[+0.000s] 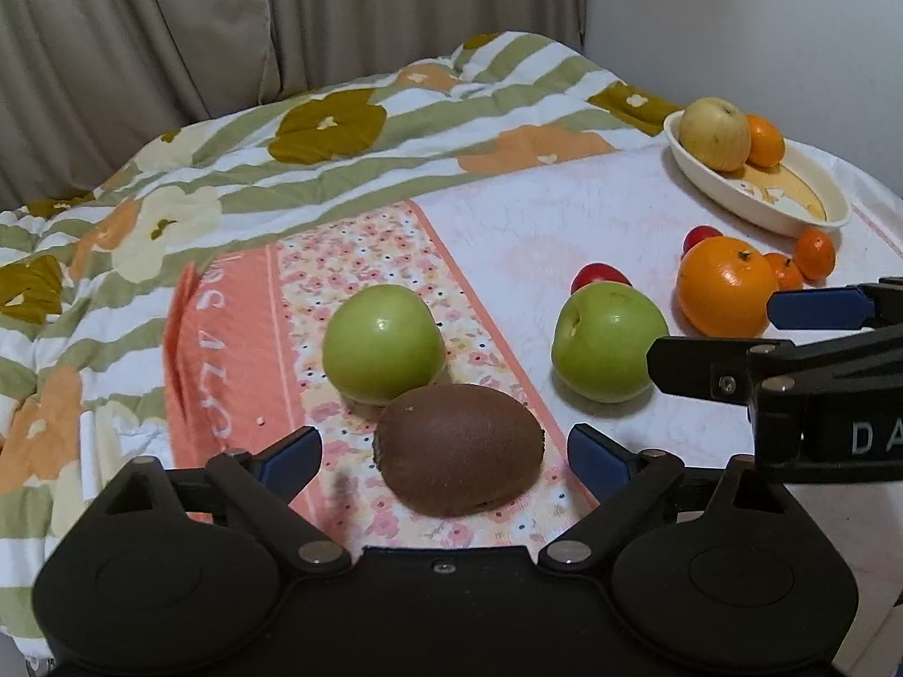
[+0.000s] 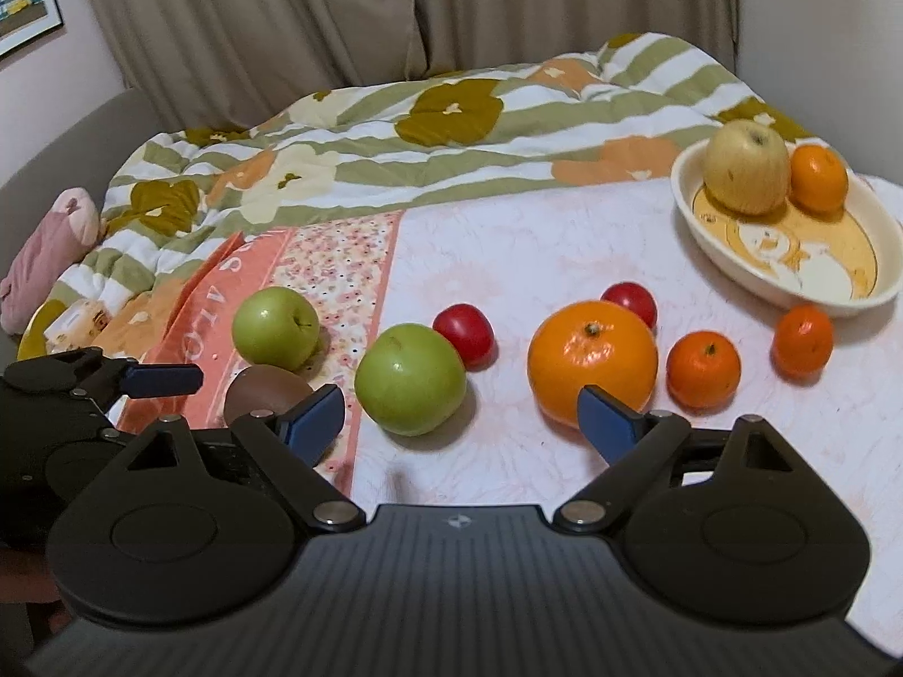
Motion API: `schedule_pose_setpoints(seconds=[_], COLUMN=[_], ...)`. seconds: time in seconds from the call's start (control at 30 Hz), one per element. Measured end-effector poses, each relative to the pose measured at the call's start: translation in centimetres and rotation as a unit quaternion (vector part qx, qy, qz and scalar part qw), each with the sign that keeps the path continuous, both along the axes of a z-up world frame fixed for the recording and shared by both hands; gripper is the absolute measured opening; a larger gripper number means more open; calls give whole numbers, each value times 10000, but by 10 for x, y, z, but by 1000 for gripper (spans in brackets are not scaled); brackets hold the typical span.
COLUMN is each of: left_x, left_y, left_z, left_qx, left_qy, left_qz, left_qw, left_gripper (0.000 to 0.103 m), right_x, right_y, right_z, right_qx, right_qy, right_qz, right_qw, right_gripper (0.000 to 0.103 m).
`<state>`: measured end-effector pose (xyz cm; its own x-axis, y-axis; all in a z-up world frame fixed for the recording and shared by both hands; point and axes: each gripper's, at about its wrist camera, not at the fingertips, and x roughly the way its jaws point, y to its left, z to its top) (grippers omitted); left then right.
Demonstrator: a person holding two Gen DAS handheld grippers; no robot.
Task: Organize fruits
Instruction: 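Grasp the brown kiwi with the left tool while the right tool grasps the large green apple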
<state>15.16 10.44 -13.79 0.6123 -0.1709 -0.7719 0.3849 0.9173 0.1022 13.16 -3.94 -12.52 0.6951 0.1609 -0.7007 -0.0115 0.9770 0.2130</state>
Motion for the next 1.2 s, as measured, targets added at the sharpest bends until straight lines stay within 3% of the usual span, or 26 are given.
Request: schedule_pose_setpoints(seconds=[0.13, 0.27, 0.3, 0.57, 0.7, 1.2], left_x=[5, 8, 9, 5, 3, -3], left_y=[-1, 0, 1, 3, 6, 13], left_z=[-8, -13, -12, -12, -11, -9], left_qx=[23, -41, -108, -63, -67, -73], left_qy=[141, 223, 249, 199, 202, 170], left_qz=[-89, -118, -132, -187, -160, -65], left_qw=[9999, 9997, 9995, 9996, 9996, 9998], left_gripper=[89, 75, 73, 71, 71, 71], right_x=[4, 3, 3, 18, 27, 38], right_y=[3, 15, 16, 21, 24, 29], right_z=[-6, -7, -8, -18, -24, -31], right_qx=[19, -111, -86, 22, 80, 79], right_qy=[-10, -72, -86, 24, 116, 103], right_qz=[-62, -3, -12, 57, 121, 269], right_qw=[10000, 9999, 9999, 10000, 9998, 9996], right_gripper=[103, 103, 97, 91, 78, 70])
